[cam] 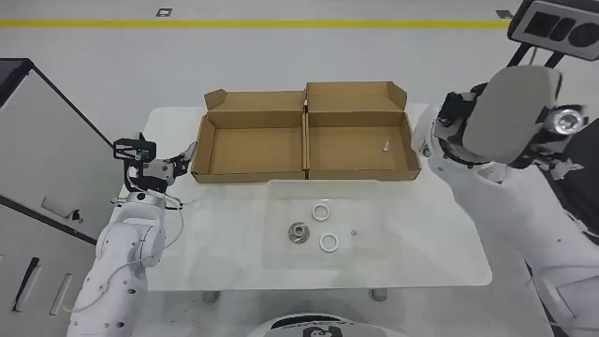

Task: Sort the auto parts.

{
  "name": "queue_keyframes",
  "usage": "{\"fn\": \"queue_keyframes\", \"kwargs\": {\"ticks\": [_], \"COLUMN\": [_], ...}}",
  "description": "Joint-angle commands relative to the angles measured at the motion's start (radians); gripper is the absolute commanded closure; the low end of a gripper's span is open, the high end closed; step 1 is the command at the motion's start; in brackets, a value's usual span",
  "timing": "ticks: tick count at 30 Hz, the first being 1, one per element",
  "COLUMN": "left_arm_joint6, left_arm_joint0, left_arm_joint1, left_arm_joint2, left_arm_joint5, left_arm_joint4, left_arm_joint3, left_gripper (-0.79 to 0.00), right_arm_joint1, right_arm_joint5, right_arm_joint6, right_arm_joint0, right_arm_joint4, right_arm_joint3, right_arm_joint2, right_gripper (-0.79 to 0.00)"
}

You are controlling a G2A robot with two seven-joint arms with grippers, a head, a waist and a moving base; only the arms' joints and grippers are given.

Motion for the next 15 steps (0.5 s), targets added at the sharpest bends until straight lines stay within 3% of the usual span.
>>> {"fn": "queue_keyframes", "kwargs": {"ticks": [1, 15], "left_arm_joint6": [0.000, 0.000], "left_arm_joint0": [0.000, 0.000], "left_arm_joint1": [0.000, 0.000], "left_arm_joint2": [0.000, 0.000], "left_arm_joint5": [0.000, 0.000], "left_arm_joint4": [0.000, 0.000], "left_arm_joint3": [0.000, 0.000], "left_gripper": [-0.785, -0.785], "right_arm_joint1": [-0.006, -0.028], "right_arm_joint5": [0.011, 0.109], "right_arm_joint6": [0.011, 0.014], "right_arm_joint0": [-0.003, -0.041], "right_arm_joint4": [-0.002, -0.262], "right_arm_joint3": [0.005, 0.056], "right_arm_joint2": [0.009, 0.101], "right_gripper": [0.000, 0.000]}}
